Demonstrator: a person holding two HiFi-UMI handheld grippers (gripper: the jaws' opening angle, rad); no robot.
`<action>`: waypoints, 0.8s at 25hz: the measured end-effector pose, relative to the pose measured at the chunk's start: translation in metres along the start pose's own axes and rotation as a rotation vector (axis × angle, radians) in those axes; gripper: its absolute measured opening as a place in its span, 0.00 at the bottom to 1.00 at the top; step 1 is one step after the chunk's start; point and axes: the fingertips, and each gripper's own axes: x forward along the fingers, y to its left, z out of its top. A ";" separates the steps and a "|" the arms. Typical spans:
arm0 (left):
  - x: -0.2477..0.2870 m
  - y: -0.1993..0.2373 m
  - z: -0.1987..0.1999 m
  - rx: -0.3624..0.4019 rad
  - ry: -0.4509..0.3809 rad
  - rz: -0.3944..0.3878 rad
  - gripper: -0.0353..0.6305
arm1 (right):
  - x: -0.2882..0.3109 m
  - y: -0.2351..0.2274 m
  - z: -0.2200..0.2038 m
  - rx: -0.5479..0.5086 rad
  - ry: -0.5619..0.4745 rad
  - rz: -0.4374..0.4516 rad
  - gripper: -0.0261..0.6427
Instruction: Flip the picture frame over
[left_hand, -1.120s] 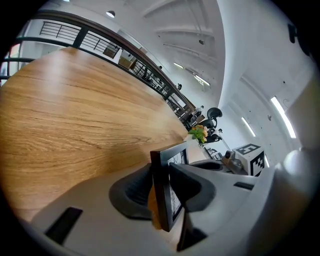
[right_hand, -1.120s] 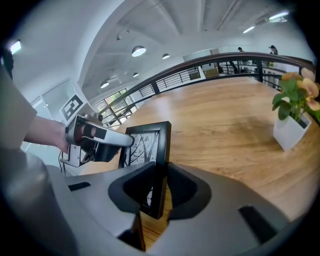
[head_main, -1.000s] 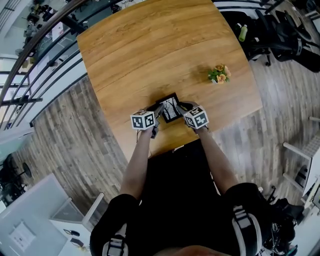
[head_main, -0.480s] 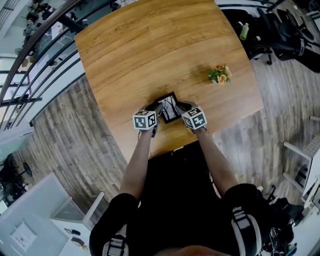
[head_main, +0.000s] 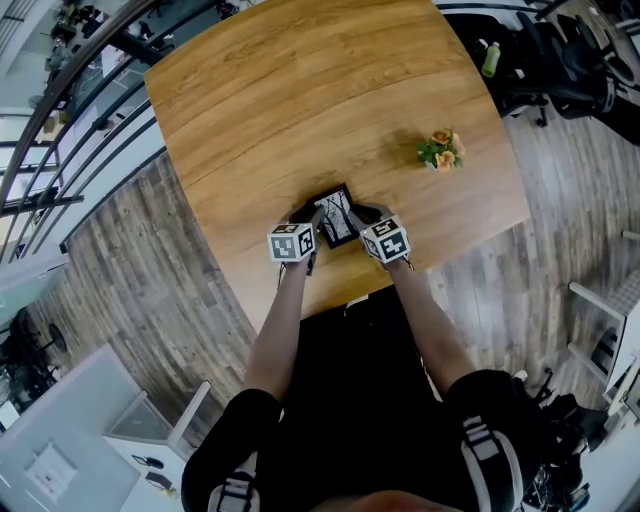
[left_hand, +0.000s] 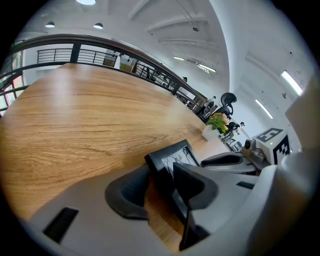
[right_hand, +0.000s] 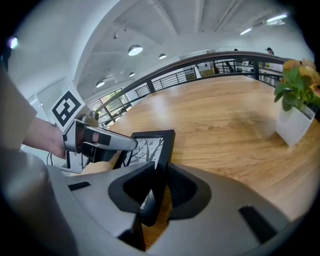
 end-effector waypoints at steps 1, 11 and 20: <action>0.000 0.000 0.000 0.002 -0.006 0.007 0.29 | 0.000 0.000 0.000 -0.003 -0.001 -0.004 0.17; -0.002 -0.002 0.000 0.057 -0.035 0.098 0.30 | -0.002 0.000 -0.001 0.000 -0.009 -0.042 0.17; -0.002 0.000 -0.002 0.086 -0.037 0.146 0.30 | 0.001 0.001 -0.001 -0.024 0.009 -0.041 0.17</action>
